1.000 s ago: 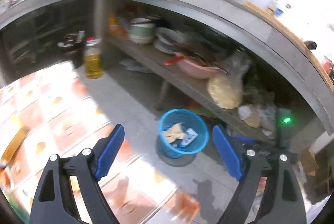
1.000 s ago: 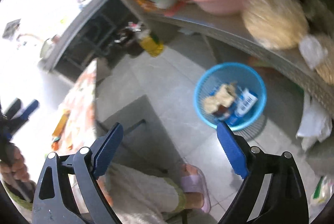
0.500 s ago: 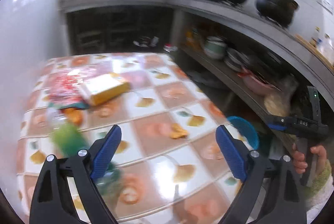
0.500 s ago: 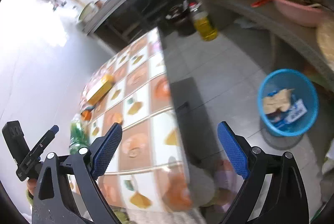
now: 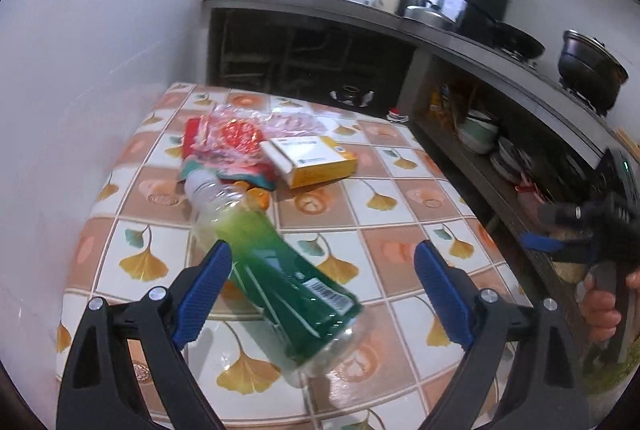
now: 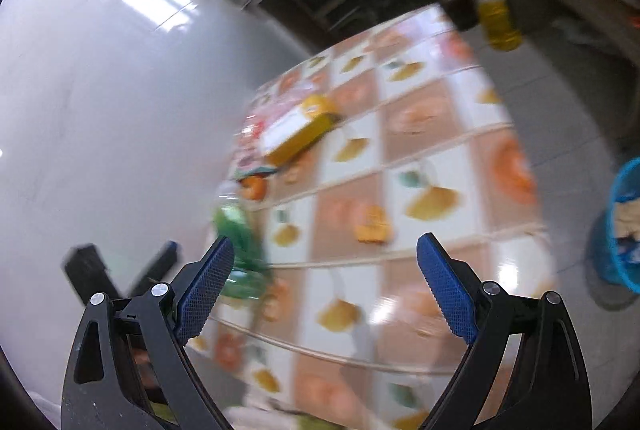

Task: Collect trash

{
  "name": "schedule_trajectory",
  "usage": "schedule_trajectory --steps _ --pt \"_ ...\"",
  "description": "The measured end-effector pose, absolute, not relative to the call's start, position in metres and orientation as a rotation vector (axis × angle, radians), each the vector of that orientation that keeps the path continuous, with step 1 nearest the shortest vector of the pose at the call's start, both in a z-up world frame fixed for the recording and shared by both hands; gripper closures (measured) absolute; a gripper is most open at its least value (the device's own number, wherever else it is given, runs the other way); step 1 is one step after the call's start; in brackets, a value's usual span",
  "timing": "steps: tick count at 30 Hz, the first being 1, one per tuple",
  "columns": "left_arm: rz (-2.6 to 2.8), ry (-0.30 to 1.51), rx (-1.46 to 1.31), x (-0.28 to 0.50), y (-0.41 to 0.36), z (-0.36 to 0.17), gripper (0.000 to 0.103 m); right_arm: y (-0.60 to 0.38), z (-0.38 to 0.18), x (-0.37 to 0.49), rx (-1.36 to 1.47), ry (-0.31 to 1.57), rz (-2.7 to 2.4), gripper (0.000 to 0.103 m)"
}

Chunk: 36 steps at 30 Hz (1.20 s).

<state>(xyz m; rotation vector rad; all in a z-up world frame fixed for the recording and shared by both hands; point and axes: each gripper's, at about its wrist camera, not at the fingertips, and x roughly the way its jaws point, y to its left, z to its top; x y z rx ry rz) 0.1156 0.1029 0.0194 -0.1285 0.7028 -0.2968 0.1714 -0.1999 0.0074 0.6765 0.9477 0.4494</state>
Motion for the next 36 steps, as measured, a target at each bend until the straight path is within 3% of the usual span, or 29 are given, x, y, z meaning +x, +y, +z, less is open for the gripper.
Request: schedule_trajectory --steps 15,29,36 --pt "-0.262 0.691 -0.239 0.155 0.136 0.008 0.013 -0.091 -0.037 0.363 0.877 1.288 0.255 0.014" --pt "-0.288 0.717 -0.287 0.164 0.154 -0.012 0.013 -0.047 -0.056 0.414 0.684 1.348 -0.075 0.012" --pt "-0.294 0.726 -0.306 0.16 0.158 -0.016 0.013 -0.047 -0.055 0.411 0.727 1.344 -0.101 0.01"
